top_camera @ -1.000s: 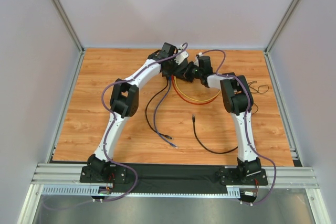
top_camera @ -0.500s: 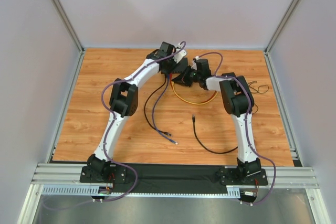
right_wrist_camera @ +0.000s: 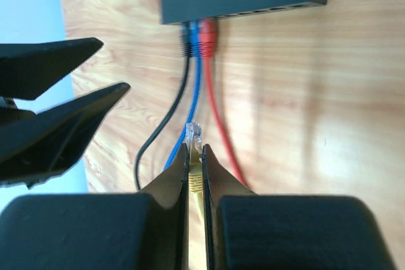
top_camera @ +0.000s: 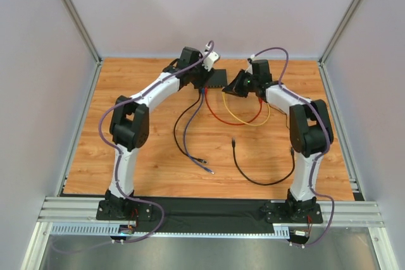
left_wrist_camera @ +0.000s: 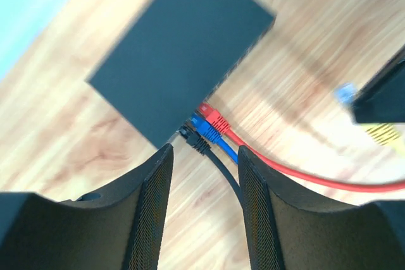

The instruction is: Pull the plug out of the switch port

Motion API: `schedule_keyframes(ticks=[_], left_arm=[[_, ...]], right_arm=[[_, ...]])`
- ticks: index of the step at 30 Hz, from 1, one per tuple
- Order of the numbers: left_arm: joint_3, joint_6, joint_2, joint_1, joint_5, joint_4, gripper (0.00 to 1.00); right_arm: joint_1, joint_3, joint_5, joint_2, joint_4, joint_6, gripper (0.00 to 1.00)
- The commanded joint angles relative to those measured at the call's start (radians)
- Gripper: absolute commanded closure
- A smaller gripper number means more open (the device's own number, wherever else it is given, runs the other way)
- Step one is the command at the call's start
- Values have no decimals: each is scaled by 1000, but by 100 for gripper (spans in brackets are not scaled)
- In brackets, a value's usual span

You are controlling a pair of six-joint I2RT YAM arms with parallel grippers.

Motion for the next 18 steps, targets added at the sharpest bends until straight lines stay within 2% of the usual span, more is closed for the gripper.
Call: schedule_keyframes(ticks=[1,5,6,9,12,15,18], left_arm=[[-65,-70,-156,1,34,153,46],[-139,-137,-237,13,-3,237,46],[-165,-141,-244,14,-12,250,46],[-184,-127,-241,14,-72,254,46],[-229,-116,-247,18,-107,280,45],[-271,-159,-262,36,-77,299,45],[-331,-228,-288,64,2,351,45]], right_arm=[[1,-65,58,-224,-114,-86,100],[13,-177,145,-448,-238,-125,100],[19,-198,168,-547,-299,-149,100],[48,-246,257,-690,-459,-197,100],[61,-280,351,-909,-618,-261,100],[59,-300,409,-1020,-758,-301,100],[61,-387,390,-1071,-747,-286,100]])
